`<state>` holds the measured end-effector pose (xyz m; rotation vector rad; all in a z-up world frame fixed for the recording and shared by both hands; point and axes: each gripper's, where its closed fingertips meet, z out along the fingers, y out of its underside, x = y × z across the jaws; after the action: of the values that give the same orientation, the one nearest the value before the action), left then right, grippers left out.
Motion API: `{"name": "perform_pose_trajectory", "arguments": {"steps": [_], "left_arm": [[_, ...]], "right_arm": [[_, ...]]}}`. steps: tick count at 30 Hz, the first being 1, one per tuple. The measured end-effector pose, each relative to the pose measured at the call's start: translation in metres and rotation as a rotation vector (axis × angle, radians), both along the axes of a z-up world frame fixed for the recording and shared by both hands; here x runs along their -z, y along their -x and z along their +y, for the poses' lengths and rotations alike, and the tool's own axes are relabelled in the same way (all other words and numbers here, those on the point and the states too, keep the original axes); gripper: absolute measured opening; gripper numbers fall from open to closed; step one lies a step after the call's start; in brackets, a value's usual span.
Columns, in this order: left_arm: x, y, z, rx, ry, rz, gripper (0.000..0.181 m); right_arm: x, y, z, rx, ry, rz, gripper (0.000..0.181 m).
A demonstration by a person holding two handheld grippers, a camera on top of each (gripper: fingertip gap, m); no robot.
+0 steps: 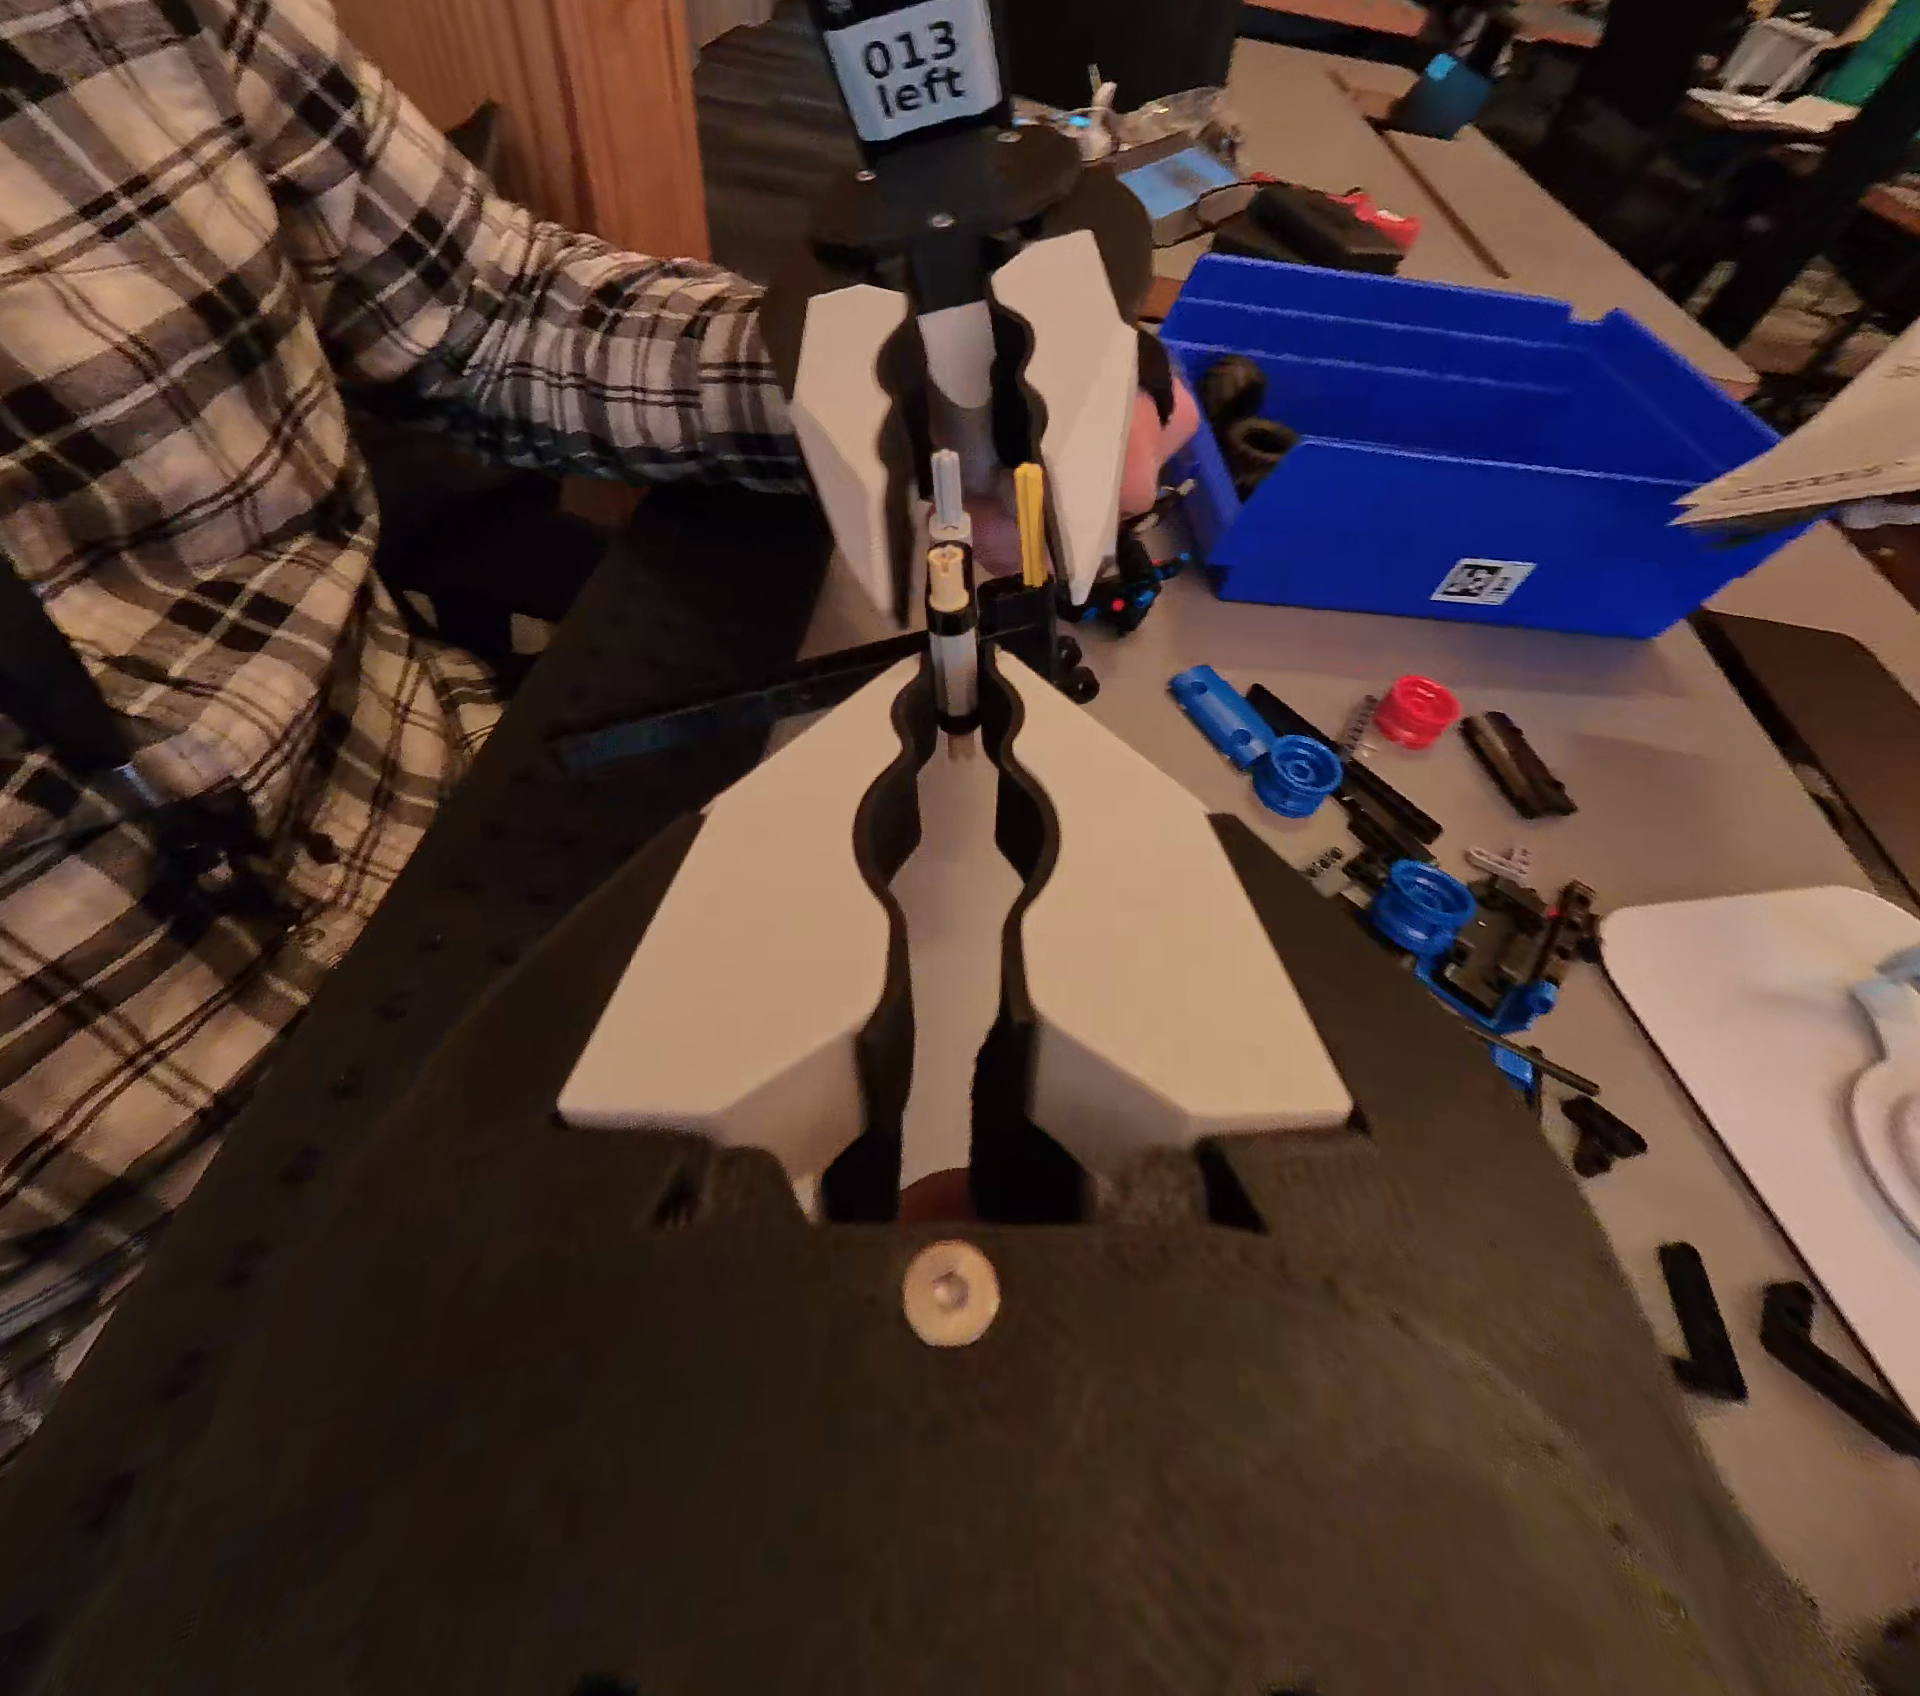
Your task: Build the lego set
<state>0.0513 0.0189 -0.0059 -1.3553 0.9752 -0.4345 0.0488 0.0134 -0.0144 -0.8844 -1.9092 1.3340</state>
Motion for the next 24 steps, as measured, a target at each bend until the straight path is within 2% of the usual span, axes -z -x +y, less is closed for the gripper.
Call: {"name": "perform_pose_trajectory", "arguments": {"steps": [5, 10, 12, 16, 18, 22, 24], "left_arm": [[0.005, 0.002, -0.002, 0.019, 0.015, -0.040, 0.020], [0.006, 0.008, 0.001, -0.019, -0.008, -0.041, 0.019], [0.005, 0.013, 0.005, -0.063, -0.029, -0.040, 0.018], [0.001, 0.019, 0.010, -0.131, -0.064, -0.050, 0.018], [-0.003, 0.027, 0.015, -0.192, -0.089, -0.061, 0.017], [-0.009, 0.046, 0.028, -0.347, -0.136, -0.067, 0.017], [-0.010, 0.050, 0.033, -0.395, -0.131, -0.087, 0.018]], "right_arm": [[0.005, 0.001, -0.004, -0.087, 0.000, -0.046, 0.006], [0.006, 0.005, -0.001, -0.077, -0.011, -0.056, 0.008], [0.004, 0.010, 0.005, -0.033, -0.008, -0.039, 0.011], [0.001, 0.015, 0.021, 0.099, 0.014, -0.043, 0.047], [0.006, 0.012, 0.043, 0.253, -0.010, -0.065, 0.062], [-0.004, -0.011, 0.042, 0.354, 0.002, 0.015, 0.055], [0.004, -0.015, 0.035, 0.408, -0.091, 0.026, 0.055]]}}
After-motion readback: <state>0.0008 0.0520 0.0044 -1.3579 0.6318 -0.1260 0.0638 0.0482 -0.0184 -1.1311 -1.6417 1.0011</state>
